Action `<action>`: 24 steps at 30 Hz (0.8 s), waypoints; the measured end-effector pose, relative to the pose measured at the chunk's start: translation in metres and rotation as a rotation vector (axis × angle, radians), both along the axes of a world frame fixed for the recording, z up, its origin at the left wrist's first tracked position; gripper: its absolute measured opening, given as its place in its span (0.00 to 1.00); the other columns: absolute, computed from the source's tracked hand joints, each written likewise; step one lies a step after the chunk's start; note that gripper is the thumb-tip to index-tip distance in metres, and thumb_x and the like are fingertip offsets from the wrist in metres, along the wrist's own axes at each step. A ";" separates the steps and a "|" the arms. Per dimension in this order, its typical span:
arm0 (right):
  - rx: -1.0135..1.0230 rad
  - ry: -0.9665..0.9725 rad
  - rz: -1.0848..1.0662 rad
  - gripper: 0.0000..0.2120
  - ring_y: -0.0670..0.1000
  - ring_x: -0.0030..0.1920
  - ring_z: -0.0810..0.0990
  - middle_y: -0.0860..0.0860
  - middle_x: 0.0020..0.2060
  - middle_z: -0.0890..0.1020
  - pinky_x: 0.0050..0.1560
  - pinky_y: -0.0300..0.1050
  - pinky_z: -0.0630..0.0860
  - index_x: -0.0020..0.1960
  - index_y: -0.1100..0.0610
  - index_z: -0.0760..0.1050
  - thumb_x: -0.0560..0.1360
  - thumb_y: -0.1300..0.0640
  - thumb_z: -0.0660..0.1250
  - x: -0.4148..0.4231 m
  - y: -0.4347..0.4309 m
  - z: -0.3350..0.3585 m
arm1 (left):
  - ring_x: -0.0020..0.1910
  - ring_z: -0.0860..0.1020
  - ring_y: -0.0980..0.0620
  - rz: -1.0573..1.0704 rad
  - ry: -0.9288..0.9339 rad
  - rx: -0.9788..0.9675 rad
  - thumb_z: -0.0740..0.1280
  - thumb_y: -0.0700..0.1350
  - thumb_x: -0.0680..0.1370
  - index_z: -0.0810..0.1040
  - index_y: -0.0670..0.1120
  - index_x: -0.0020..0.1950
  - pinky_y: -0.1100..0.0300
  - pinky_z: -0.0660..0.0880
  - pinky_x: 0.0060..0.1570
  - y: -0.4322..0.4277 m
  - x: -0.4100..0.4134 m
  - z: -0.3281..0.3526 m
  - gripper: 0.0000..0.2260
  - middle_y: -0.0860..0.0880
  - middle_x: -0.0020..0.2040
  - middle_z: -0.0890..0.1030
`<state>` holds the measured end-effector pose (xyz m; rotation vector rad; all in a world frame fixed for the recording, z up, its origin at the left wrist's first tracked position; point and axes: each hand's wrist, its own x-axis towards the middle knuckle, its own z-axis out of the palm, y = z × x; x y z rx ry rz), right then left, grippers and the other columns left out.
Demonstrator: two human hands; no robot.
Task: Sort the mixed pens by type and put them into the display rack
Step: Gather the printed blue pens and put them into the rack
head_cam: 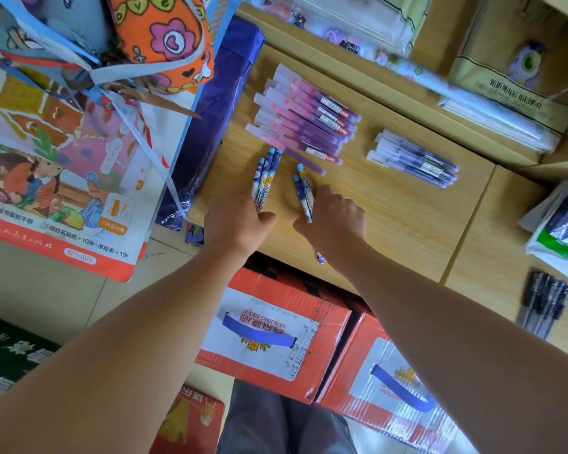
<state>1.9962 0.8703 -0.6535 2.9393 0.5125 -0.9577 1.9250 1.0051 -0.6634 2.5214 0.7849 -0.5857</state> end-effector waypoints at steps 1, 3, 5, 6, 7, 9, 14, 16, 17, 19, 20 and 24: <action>-0.003 0.002 -0.001 0.21 0.57 0.48 0.79 0.51 0.42 0.74 0.38 0.46 0.66 0.57 0.58 0.67 0.73 0.46 0.66 0.000 -0.001 0.001 | 0.27 0.66 0.54 0.035 0.002 -0.018 0.63 0.50 0.73 0.66 0.45 0.33 0.61 0.58 0.26 -0.001 -0.001 0.001 0.14 0.50 0.28 0.69; -0.014 0.014 0.016 0.21 0.57 0.50 0.79 0.53 0.46 0.77 0.39 0.46 0.67 0.58 0.58 0.67 0.73 0.45 0.67 -0.002 -0.004 0.001 | 0.28 0.68 0.54 0.101 0.016 -0.063 0.63 0.51 0.74 0.67 0.44 0.34 0.61 0.59 0.26 -0.003 -0.002 0.004 0.13 0.50 0.29 0.70; -0.024 0.031 0.040 0.22 0.57 0.51 0.79 0.53 0.49 0.78 0.40 0.46 0.67 0.59 0.59 0.67 0.73 0.45 0.67 -0.005 -0.007 0.002 | 0.28 0.69 0.51 0.108 0.032 -0.104 0.62 0.51 0.74 0.66 0.45 0.32 0.60 0.60 0.26 -0.005 -0.005 0.006 0.14 0.49 0.28 0.70; -0.021 0.036 0.048 0.22 0.57 0.51 0.79 0.53 0.49 0.78 0.40 0.46 0.67 0.59 0.59 0.67 0.73 0.45 0.68 -0.007 -0.008 0.002 | 0.28 0.69 0.50 0.097 0.037 -0.114 0.61 0.51 0.74 0.65 0.45 0.32 0.60 0.60 0.26 -0.006 -0.006 0.008 0.15 0.49 0.28 0.69; -0.017 0.038 0.054 0.22 0.57 0.51 0.79 0.53 0.49 0.79 0.40 0.45 0.67 0.59 0.58 0.68 0.73 0.46 0.68 -0.007 -0.010 0.003 | 0.28 0.70 0.50 0.091 0.041 -0.118 0.60 0.51 0.75 0.66 0.45 0.32 0.60 0.60 0.26 -0.007 -0.007 0.009 0.15 0.49 0.28 0.70; -0.011 0.039 0.064 0.20 0.56 0.49 0.78 0.53 0.47 0.78 0.40 0.45 0.67 0.59 0.58 0.69 0.74 0.47 0.67 -0.008 -0.013 0.004 | 0.29 0.71 0.50 0.097 0.053 -0.120 0.59 0.52 0.76 0.67 0.44 0.33 0.59 0.62 0.27 -0.008 -0.009 0.010 0.15 0.48 0.29 0.72; 0.064 0.056 0.051 0.16 0.53 0.40 0.70 0.51 0.40 0.72 0.39 0.45 0.65 0.60 0.57 0.69 0.76 0.51 0.64 -0.012 -0.024 0.002 | 0.28 0.70 0.50 0.097 0.037 -0.211 0.56 0.50 0.78 0.65 0.46 0.34 0.58 0.62 0.28 -0.010 -0.014 0.011 0.15 0.49 0.29 0.70; 0.103 0.095 0.017 0.15 0.54 0.40 0.70 0.51 0.40 0.72 0.40 0.46 0.65 0.61 0.57 0.68 0.76 0.52 0.62 -0.012 -0.028 0.001 | 0.29 0.71 0.49 0.109 0.022 -0.242 0.56 0.49 0.79 0.66 0.45 0.34 0.58 0.63 0.28 -0.010 -0.017 0.013 0.14 0.49 0.30 0.71; 0.119 0.118 0.000 0.15 0.55 0.40 0.71 0.52 0.40 0.72 0.40 0.46 0.65 0.60 0.57 0.67 0.77 0.52 0.61 -0.012 -0.030 0.001 | 0.29 0.72 0.48 0.114 0.016 -0.250 0.56 0.49 0.79 0.66 0.45 0.34 0.57 0.65 0.29 -0.010 -0.019 0.014 0.15 0.48 0.29 0.71; 0.168 0.179 -0.039 0.10 0.56 0.40 0.72 0.52 0.39 0.73 0.39 0.46 0.65 0.55 0.57 0.67 0.78 0.52 0.59 -0.013 -0.035 -0.001 | 0.31 0.75 0.45 0.113 0.012 -0.262 0.55 0.49 0.81 0.68 0.43 0.36 0.54 0.70 0.31 -0.010 -0.023 0.017 0.16 0.48 0.30 0.72; 0.198 0.222 -0.066 0.08 0.57 0.40 0.72 0.53 0.39 0.73 0.39 0.46 0.65 0.51 0.57 0.66 0.79 0.52 0.59 -0.015 -0.037 -0.002 | 0.33 0.77 0.44 0.113 0.014 -0.271 0.54 0.49 0.82 0.70 0.42 0.38 0.52 0.73 0.34 -0.010 -0.024 0.019 0.17 0.47 0.30 0.72; 0.309 0.372 -0.274 0.09 0.57 0.41 0.74 0.57 0.41 0.75 0.40 0.47 0.68 0.47 0.60 0.65 0.80 0.53 0.58 -0.017 -0.045 0.000 | 0.35 0.78 0.43 0.111 0.013 -0.292 0.54 0.50 0.82 0.72 0.41 0.43 0.52 0.73 0.37 -0.013 -0.029 0.026 0.15 0.49 0.31 0.72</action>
